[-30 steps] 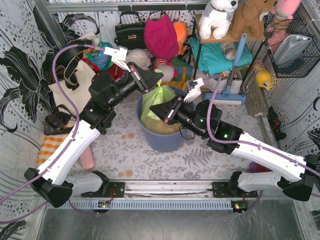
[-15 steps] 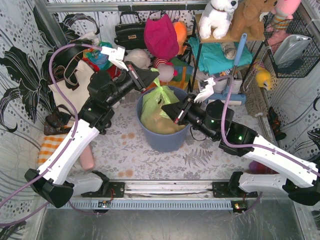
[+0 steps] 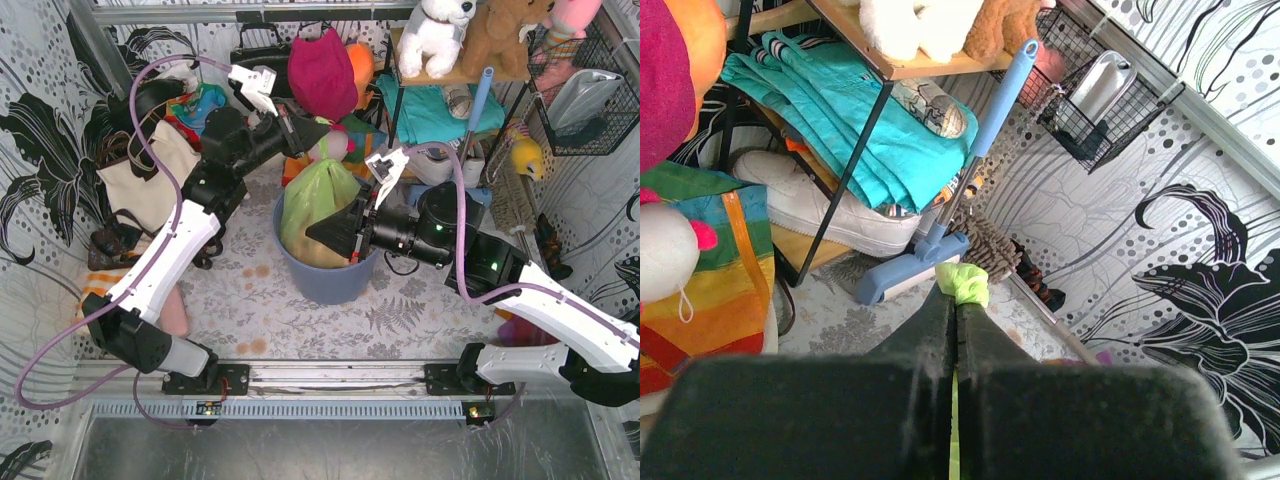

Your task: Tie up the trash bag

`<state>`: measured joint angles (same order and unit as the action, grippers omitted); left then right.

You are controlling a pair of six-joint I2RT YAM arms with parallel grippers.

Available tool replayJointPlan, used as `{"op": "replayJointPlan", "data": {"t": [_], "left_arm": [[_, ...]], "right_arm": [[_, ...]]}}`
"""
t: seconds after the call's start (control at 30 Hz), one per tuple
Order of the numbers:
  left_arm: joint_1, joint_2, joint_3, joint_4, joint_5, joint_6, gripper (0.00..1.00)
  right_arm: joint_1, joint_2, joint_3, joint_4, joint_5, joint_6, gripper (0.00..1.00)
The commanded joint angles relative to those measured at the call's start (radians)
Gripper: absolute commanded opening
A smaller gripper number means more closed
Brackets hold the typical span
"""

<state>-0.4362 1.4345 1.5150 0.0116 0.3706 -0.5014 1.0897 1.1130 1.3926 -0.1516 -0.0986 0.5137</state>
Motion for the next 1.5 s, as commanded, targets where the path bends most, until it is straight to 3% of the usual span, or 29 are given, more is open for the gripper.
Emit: {"op": "replayJointPlan", "data": {"t": [0.0,0.1,0.2,0.3,0.37,0.47,0.67,1.07,1.3,1.47], "left_arm": [[0.008,0.002,0.022,0.036,0.027,0.055,0.0],[0.01,-0.016,-0.062,0.051,0.006,0.056,0.0],[0.017,-0.038,-0.142,0.076,0.026,0.026,0.0],[0.016,-0.063,-0.201,0.07,0.037,-0.001,0.0],[0.016,-0.09,-0.243,0.061,0.023,-0.014,0.0],[0.018,-0.132,-0.285,0.024,-0.009,-0.019,0.0],[0.019,-0.189,-0.314,-0.029,-0.027,-0.02,0.0],[0.019,-0.205,-0.338,-0.03,0.006,-0.051,0.0],[0.019,-0.218,-0.342,-0.033,0.011,-0.054,0.0],[0.02,-0.23,-0.353,-0.029,0.008,-0.057,0.0]], "right_arm": [[0.002,-0.001,0.035,-0.062,-0.051,-0.106,0.0],[0.003,-0.036,-0.006,-0.089,0.021,-0.125,0.0],[0.002,-0.096,-0.07,-0.095,0.219,-0.105,0.0],[0.002,-0.143,-0.12,-0.077,0.359,-0.135,0.35],[0.002,-0.166,-0.147,-0.059,0.424,-0.139,0.48],[0.003,-0.2,-0.229,0.029,0.477,-0.193,0.54],[0.004,-0.252,-0.466,0.443,0.455,-0.414,0.68],[0.004,-0.036,-0.616,1.208,0.272,-0.74,0.76],[0.003,0.077,-0.575,1.324,0.255,-0.829,0.76],[0.003,0.127,-0.569,1.393,0.281,-0.874,0.64]]}}
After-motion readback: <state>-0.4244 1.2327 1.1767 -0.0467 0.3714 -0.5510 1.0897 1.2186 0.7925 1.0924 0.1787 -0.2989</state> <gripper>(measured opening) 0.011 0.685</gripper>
